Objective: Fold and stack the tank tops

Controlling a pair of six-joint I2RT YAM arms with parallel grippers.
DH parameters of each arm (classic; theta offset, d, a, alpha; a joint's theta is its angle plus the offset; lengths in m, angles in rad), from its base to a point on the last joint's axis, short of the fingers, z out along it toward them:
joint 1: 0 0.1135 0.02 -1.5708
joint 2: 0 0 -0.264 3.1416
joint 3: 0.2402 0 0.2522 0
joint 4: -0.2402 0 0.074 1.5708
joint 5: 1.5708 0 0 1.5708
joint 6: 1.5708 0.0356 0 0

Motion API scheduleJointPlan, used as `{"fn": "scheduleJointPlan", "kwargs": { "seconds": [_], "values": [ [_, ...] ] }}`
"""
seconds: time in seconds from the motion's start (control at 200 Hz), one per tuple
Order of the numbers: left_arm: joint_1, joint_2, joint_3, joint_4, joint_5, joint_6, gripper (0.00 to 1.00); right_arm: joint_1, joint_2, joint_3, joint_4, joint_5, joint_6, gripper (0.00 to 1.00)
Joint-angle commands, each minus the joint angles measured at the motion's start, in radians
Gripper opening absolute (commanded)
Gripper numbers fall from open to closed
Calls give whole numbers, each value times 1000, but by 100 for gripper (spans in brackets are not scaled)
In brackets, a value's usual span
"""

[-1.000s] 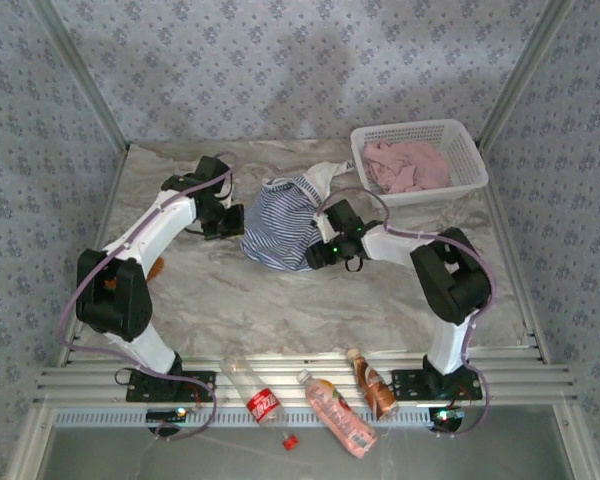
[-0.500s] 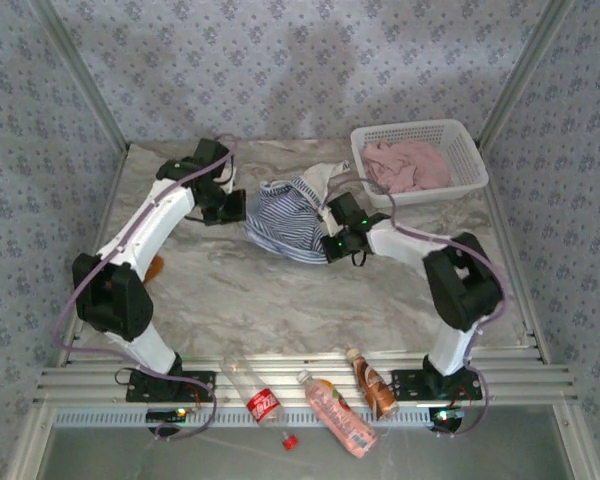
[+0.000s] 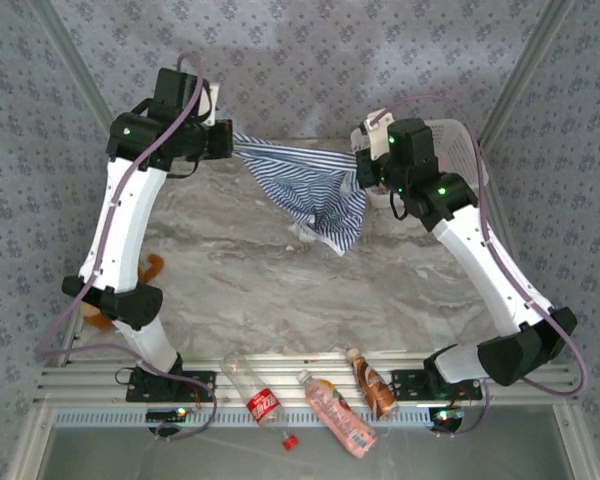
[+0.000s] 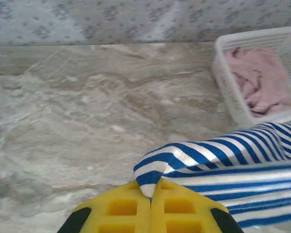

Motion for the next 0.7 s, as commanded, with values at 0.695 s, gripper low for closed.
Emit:
{"fn": "scheduleJointPlan", "kwargs": {
  "seconds": [0.695],
  "values": [
    [152,-67,-976,404,-50,-92,0,223,473,-171,177,-263,-11,45]
  ]
}}
